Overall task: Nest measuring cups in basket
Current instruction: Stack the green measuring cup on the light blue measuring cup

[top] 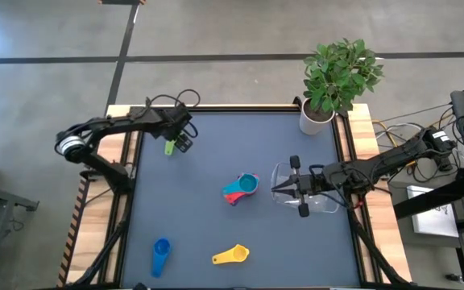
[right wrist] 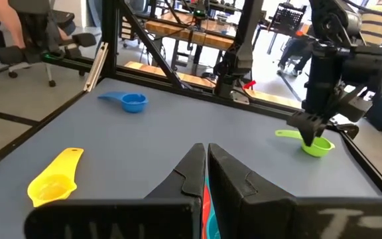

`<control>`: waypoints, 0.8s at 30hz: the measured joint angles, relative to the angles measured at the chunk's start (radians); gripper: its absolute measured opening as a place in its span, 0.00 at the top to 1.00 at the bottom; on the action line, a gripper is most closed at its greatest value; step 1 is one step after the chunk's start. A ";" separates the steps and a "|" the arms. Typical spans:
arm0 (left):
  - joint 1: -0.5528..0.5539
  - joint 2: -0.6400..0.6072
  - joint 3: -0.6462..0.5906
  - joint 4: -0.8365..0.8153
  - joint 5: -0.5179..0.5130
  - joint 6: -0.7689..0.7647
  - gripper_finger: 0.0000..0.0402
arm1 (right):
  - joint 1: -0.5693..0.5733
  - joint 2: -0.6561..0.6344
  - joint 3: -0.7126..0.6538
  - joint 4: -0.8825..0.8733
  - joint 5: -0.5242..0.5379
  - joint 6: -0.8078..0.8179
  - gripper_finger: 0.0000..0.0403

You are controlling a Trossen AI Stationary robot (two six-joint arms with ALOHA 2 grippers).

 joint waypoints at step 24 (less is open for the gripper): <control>0.020 0.093 0.035 -0.109 -0.023 -0.012 0.96 | 0.000 0.000 -0.004 0.000 0.000 0.007 0.98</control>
